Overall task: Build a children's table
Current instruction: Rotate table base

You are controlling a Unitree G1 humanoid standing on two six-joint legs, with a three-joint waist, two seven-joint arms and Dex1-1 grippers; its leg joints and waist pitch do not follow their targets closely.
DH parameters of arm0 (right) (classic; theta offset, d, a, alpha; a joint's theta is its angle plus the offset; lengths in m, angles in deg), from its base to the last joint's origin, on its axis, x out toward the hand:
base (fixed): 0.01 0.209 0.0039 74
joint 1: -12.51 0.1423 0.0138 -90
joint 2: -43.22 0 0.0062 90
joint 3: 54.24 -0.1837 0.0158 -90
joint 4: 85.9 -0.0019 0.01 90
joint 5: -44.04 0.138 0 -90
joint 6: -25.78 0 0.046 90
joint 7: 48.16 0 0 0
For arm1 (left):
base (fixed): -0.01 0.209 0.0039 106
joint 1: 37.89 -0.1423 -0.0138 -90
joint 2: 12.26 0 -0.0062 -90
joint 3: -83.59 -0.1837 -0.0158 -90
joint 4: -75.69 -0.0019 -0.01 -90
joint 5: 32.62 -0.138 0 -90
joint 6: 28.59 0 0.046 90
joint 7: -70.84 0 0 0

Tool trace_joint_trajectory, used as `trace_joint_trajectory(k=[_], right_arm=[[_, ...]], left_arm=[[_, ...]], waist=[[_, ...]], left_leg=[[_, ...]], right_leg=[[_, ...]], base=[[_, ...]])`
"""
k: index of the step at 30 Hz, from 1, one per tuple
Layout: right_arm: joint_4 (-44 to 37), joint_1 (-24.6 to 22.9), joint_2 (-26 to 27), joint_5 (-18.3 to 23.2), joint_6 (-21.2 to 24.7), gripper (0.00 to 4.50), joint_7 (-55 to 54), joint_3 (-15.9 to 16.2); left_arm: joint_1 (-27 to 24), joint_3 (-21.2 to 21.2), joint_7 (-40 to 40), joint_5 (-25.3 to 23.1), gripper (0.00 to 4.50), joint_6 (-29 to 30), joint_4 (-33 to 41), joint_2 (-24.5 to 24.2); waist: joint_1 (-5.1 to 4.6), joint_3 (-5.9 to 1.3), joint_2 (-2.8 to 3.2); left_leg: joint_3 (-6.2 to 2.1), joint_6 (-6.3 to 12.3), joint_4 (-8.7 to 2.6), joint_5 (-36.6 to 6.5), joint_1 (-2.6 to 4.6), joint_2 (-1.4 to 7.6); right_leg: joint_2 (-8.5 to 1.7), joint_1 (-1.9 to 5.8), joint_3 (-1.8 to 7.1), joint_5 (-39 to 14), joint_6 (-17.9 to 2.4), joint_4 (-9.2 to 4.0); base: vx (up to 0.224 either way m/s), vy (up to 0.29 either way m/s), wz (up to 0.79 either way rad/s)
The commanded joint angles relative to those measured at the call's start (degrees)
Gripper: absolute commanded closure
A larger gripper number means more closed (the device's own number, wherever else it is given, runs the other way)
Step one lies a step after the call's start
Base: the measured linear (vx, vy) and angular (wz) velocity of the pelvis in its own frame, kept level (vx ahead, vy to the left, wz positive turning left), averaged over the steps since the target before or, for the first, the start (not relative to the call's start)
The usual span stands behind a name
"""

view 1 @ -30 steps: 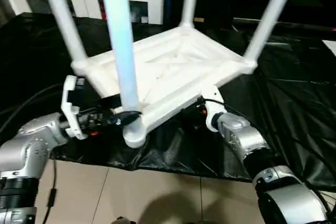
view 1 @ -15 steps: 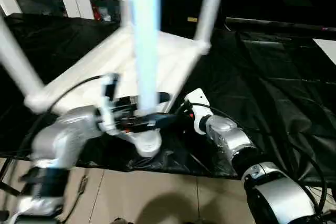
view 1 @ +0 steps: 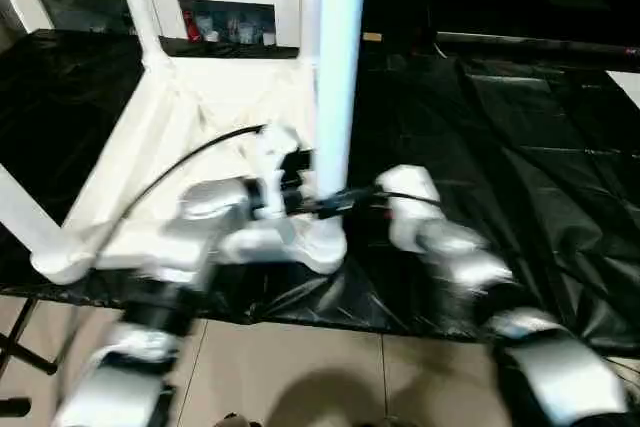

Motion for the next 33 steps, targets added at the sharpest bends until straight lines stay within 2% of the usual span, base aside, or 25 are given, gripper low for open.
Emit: trace_joint_trajectory(k=[1,3,5,7,9,13,15,16,17,18,19,20,22,31,32,33], right_arm=[[-2.3,-1.4,-1.3,0.4,-0.3,0.0,2.5,-0.5],[-4.8,-2.5,-2.7,1.2,-0.3,0.0,6.5,-0.5],[-8.6,-4.1,-4.1,2.6,0.4,0.0,12.1,-0.4],[-13.6,-6.2,-6.0,3.7,0.8,0.0,19.8,1.3],[-19.7,-8.8,-8.8,4.5,1.7,0.0,27.7,4.3],[-23.6,-10.2,-10.7,5.5,3.6,0.0,31.5,5.6],[-31.5,-12.8,-14.1,7.5,6.8,0.0,37.8,7.9],[-33.2,-13.2,-14.8,7.8,7.7,0.0,39.1,8.2],[-34.2,-13.5,-15.1,8.0,8.3,0.0,40.0,8.3],[-36.3,-14.0,-15.8,8.4,10.0,0.0,41.7,8.4],[-36.3,-14.0,-15.8,8.4,10.0,0.0,41.7,8.4],[-39.2,-14.4,-17.0,9.2,12.7,0.0,44.4,9.0],[-41.1,-14.6,-17.8,9.7,14.6,0.0,45.5,9.3],[-45.9,-15.7,-19.6,10.8,19.1,0.0,46.4,9.5],[-46.2,-15.9,-19.6,10.7,19.4,0.0,46.5,9.3],[-46.2,-15.9,-19.6,10.7,19.5,0.0,46.5,9.3]], left_arm=[[-2.0,-0.1,-3.3,0.0,0.01,1.5,0.9,-1.6],[-3.2,-1.0,-7.0,0.5,0.01,2.3,1.7,-3.0],[-4.3,-2.3,-10.3,0.1,0.01,1.9,2.0,-4.8],[-4.7,-3.2,-13.0,-0.6,0.01,0.1,0.6,-6.4],[-3.3,-4.0,-14.1,-2.7,0.17,-3.1,-3.9,-8.1],[-1.9,-4.6,-13.7,-5.1,0.46,-6.3,-7.5,-9.2],[0.9,-6.1,-12.9,-10.3,0.63,-11.7,-14.3,-11.9],[1.7,-6.2,-12.6,-11.3,0.68,-12.5,-15.8,-12.4],[2.1,-6.4,-12.8,-11.6,0.72,-13.0,-16.5,-12.6],[3.0,-7.0,-13.2,-12.4,0.8,-13.8,-18.0,-13.1],[3.0,-7.0,-13.2,-12.4,0.94,-13.8,-18.0,-13.1],[4.5,-7.8,-13.7,-13.3,1.04,-15.3,-21.2,-13.3],[6.0,-8.1,-14.7,-13.8,1.17,-16.4,-24.3,-13.0],[10.5,-8.3,-20.3,-14.8,1.98,-18.1,-32.8,-11.7],[10.8,-8.3,-20.5,-14.8,2.03,-18.3,-33.5,-11.5],[10.9,-8.3,-20.5,-14.8,2.1,-18.3,-33.6,-11.5]], waist=[[0.52,-4.11,0.39],[0.54,-4.19,0.36],[0.9,-4.05,0.61],[1.29,-4.06,0.63],[1.78,-3.99,0.76],[2.0,-3.9,0.59],[2.33,-3.8,0.53],[2.45,-3.88,0.45],[2.63,-4.0,0.49],[2.55,-3.89,0.27],[2.77,-4.02,0.36],[2.78,-3.95,0.37],[3.29,-4.03,0.37],[3.69,-4.08,0.3],[3.63,-4.09,0.61],[3.68,-4.15,0.58]], left_leg=[[-0.78,-0.65,-3.91,-18.1,0.88,0.93],[-0.74,-0.47,-3.87,-18.5,1.01,1.02],[-0.7,-0.27,-4.06,-19.4,1.08,1.32],[-0.68,0.04,-4.13,-19.5,1.06,1.46],[-0.7,0.32,-4.18,-19.6,1.06,1.39],[-0.73,0.12,-4.31,-20.4,1.25,1.31],[-0.79,0.05,-4.32,-21.4,1.53,1.25],[-1.0,0.0,-4.45,-21.0,1.27,1.37],[-1.04,-0.29,-4.53,-20.4,1.22,1.48],[-1.0,-0.11,-4.53,-20.2,1.16,1.35],[-1.04,-0.19,-4.47,-19.9,1.27,1.49],[-0.98,-0.19,-4.46,-19.4,1.12,1.43],[-0.87,0.01,-4.33,-18.8,1.23,1.44],[-0.86,-0.5,-4.34,-18.0,1.2,1.49],[-0.88,-0.79,-4.34,-18.8,1.27,1.52],[-0.88,-0.87,-4.29,-18.8,1.34,1.53]], right_leg=[[-3.06,2.58,1.95,-15.2,-12.6,-4.75],[-3.02,2.4,1.98,-16.4,-12.5,-4.84],[-2.83,2.17,1.92,-17.0,-12.3,-4.87],[-2.82,2.21,1.96,-16.3,-12.2,-4.78],[-2.73,2.26,1.98,-15.6,-11.8,-4.78],[-2.82,2.11,1.97,-18.1,-11.2,-5.24],[-2.77,1.87,2.0,-20.6,-10.0,-5.73],[-2.93,2.21,2.09,-20.2,-9.2,-5.39],[-3.13,2.12,2.11,-19.3,-9.5,-5.19],[-2.95,2.17,2.05,-19.3,-9.5,-5.35],[-3.14,2.17,2.11,-18.8,-9.8,-5.21],[-3.2,2.16,2.09,-18.1,-10.6,-5.12],[-3.33,2.18,2.15,-17.9,-10.8,-5.16],[-3.52,2.22,2.1,-15.8,-11.9,-4.99],[-3.56,2.23,2.09,-15.7,-12.3,-5.01],[-3.61,2.22,2.09,-15.5,-12.5,-4.98]], base=[[0.0,0.0,0.0],[0.0,0.0,0.0],[0.0,0.0,0.0],[0.0,0.0,0.0],[0.0,0.0,0.0],[0.0,0.0,0.0],[0.0,0.0,0.0],[0.0,0.0,0.0],[0.0,0.0,0.0],[0.0,0.0,0.0],[0.0,0.0,0.0],[0.0,0.0,0.0],[0.0,0.0,0.0],[0.0,0.0,0.0],[0.0,0.0,0.0],[0.0,0.0,0.0]])
